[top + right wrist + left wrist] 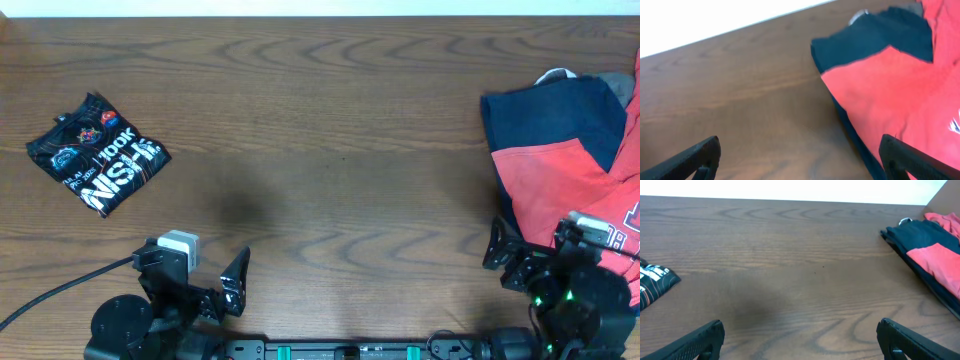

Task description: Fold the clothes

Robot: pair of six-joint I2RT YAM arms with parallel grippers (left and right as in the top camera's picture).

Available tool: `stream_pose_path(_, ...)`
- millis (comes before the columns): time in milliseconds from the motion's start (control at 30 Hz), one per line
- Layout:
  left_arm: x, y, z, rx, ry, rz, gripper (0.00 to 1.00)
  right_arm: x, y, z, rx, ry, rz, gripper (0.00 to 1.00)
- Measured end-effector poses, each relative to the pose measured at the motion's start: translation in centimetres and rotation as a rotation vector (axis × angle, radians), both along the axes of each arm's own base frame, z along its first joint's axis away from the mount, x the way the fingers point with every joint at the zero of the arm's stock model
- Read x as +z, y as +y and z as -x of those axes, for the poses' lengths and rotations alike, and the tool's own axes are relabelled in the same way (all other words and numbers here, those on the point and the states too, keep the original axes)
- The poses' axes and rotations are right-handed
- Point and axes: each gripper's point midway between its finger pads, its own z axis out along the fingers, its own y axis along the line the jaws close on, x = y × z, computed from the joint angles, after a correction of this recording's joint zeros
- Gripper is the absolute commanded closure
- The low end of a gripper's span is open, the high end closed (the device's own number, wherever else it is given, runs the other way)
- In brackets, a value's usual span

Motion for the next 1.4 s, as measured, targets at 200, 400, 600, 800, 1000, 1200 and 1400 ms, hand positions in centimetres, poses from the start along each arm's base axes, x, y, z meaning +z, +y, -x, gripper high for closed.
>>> stream_pose_path(200, -0.1, 0.0, 0.0, -0.001, 0.002, -0.001, 0.02, -1.5, 1.8, -1.6, 0.119, -0.187, 0.051, 0.01)
stream_pose_path(400, -0.1, 0.0, 0.0, -0.001, 0.003, -0.001, 0.02, -2.0, 2.9, -2.8, 0.183, -0.359, 0.112, 0.01)
stream_pose_path(600, -0.1, 0.0, 0.0, -0.001, 0.002, -0.001, 0.02, -3.9, 3.3, -4.4, 0.205, -0.413, 0.167, 0.01)
stream_pose_path(800, -0.1, 0.0, 0.0, -0.001, 0.003, -0.001, 0.02, -5.8, 3.6, -5.7, 0.209, -0.48, 0.192, 0.01)
stream_pose_path(1000, -0.1, 0.0, 0.0, -0.001, 0.003, -0.001, 0.02, -7.8, 4.2, -5.7, 0.253, -0.422, 0.208, 0.01)
stream_pose_path(1200, -0.1, 0.0, 0.0, -0.001, 0.003, -0.001, 0.02, -7.8, 4.5, -5.6, 0.274, -0.425, 0.202, 0.01)
stream_pose_path(1400, -0.1, 0.0, 0.0, -0.001, 0.002, -0.001, 0.02, -7.8, 4.6, -5.6, 0.28, -0.425, 0.201, 0.01)
